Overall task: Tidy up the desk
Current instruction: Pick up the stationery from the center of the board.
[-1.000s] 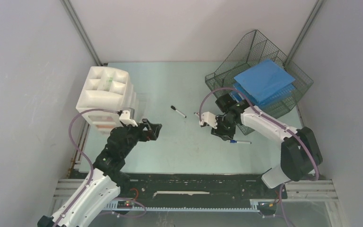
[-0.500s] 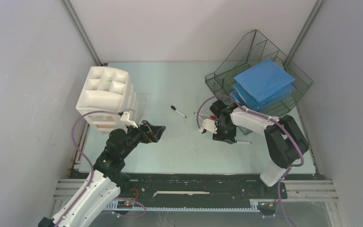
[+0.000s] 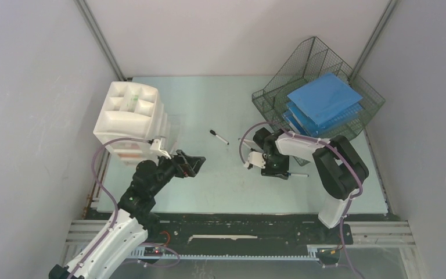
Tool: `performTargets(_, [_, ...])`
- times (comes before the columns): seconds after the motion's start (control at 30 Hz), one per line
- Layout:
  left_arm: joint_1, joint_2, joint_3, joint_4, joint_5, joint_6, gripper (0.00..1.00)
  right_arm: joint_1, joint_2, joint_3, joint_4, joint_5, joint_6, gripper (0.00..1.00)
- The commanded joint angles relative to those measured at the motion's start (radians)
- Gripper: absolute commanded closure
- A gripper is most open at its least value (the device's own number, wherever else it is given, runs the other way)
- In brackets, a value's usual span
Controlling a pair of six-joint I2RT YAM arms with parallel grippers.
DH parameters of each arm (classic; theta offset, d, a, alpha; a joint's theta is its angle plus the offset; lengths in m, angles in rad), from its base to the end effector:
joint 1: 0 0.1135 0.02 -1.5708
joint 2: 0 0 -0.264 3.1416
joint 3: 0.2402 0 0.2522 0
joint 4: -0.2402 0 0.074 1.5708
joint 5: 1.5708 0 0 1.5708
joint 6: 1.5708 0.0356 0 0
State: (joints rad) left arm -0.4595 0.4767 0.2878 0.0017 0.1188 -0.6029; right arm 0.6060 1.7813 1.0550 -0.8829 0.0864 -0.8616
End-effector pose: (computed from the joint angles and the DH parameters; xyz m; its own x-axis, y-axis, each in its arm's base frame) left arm 0.1279 -0.0680 0.2272 -0.4463 -0.4074 -0.7968 0.3541 0.7373 -0.5753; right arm 0.2434 0.1649 0.1445 -0.1022 -0.9906 0.0904 -0.9946 0.1001 -0.0270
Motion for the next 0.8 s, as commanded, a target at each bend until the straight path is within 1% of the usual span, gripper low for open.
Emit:
performTargets(0.0, [0.005, -0.024, -0.021, 0.11, 0.049, -0.005, 0.0, 0.013, 0.046, -0.004, 0.049, 0.023, 0.027, 0.57])
performTargets(0.2, [0.005, -0.032, -0.077, 0.235, 0.119, -0.027, 0.0, 0.013, 0.058, 0.033, 0.032, -0.03, 0.062, 0.89])
performTargets(0.3, [0.004, -0.026, -0.104, 0.296, 0.157, -0.038, 0.0, 0.012, 0.056, 0.058, 0.009, -0.074, 0.076, 0.97])
performTargets(0.37, [0.004, -0.022, -0.121, 0.343, 0.186, -0.042, 0.0, 0.014, 0.048, 0.081, -0.003, -0.119, 0.087, 1.0])
performTargets(0.5, [-0.015, -0.01, -0.161, 0.449, 0.224, -0.053, 0.0, 0.011, 0.011, 0.12, -0.028, -0.186, 0.115, 1.0])
performTargets(0.63, [-0.073, 0.016, -0.178, 0.496, 0.183, -0.044, 0.0, 0.0, -0.041, 0.165, -0.056, -0.306, 0.142, 1.0])
performTargets(0.77, [-0.171, 0.08, -0.181, 0.577, 0.106, -0.022, 0.0, -0.02, -0.109, 0.198, -0.056, -0.44, 0.177, 1.0])
